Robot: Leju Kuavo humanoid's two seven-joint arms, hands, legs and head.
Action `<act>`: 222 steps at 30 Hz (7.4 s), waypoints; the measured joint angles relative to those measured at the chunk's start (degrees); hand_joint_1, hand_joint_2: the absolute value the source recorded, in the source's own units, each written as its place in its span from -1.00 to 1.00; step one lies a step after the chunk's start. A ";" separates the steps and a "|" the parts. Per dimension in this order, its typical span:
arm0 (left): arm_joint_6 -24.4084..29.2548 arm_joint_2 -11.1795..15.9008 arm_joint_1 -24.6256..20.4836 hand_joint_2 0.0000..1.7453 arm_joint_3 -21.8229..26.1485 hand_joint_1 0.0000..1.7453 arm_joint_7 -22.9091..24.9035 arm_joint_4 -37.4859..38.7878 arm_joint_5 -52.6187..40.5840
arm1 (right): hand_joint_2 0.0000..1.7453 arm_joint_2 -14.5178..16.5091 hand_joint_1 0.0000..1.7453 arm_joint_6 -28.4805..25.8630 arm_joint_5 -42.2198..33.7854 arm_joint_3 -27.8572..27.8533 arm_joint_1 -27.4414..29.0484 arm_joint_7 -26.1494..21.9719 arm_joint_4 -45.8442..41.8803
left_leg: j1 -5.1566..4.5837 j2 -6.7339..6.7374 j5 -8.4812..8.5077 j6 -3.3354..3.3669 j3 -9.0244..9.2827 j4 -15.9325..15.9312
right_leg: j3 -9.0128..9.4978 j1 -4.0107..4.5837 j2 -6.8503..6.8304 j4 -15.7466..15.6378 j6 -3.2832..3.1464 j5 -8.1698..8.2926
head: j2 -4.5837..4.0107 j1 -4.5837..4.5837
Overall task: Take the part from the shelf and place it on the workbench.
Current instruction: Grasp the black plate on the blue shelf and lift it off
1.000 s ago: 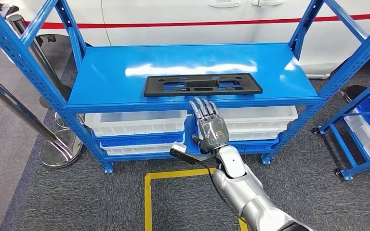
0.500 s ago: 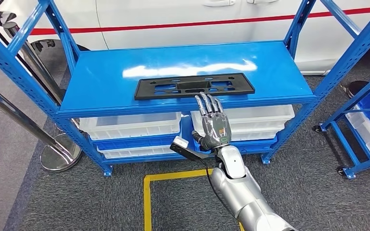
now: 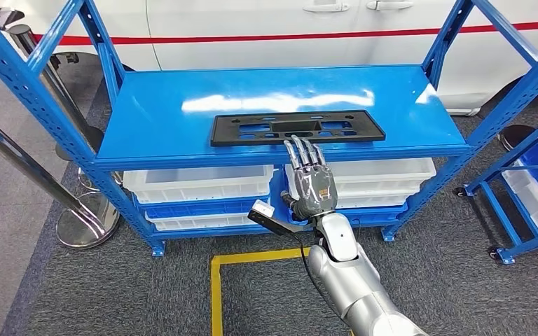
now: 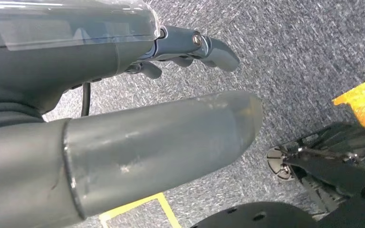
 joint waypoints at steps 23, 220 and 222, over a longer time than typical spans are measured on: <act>-0.26 -0.14 -0.22 -1.00 -0.02 -1.00 0.16 0.00 -0.94 | 1.00 0.29 -1.00 0.00 1.19 -0.31 -0.02 0.95 -0.25 | 0.00 0.02 -0.63 -0.65 0.29 -0.23 | 8.38 0.40 0.04 -12.69 -0.23 3.24 | 0.00 -0.01; 2.52 -1.00 -2.21 -1.00 10.14 -1.00 -6.54 -0.09 -10.47 | 1.00 2.47 -1.00 -0.04 3.32 -5.16 3.83 -6.03 -13.18 | -0.48 0.05 -0.54 -0.11 1.28 -0.42 | 6.88 0.64 -0.15 -12.89 -0.84 4.85 | 0.00 0.15; 2.38 -1.00 -2.30 -1.00 10.21 -1.00 -6.40 -0.09 -10.90 | 1.00 1.60 -1.00 -0.04 4.68 -3.72 3.48 -3.65 -11.43 | -0.57 0.04 -0.45 -0.70 1.13 -0.49 | 7.21 0.85 -0.12 -14.08 -1.11 4.81 | 0.00 0.15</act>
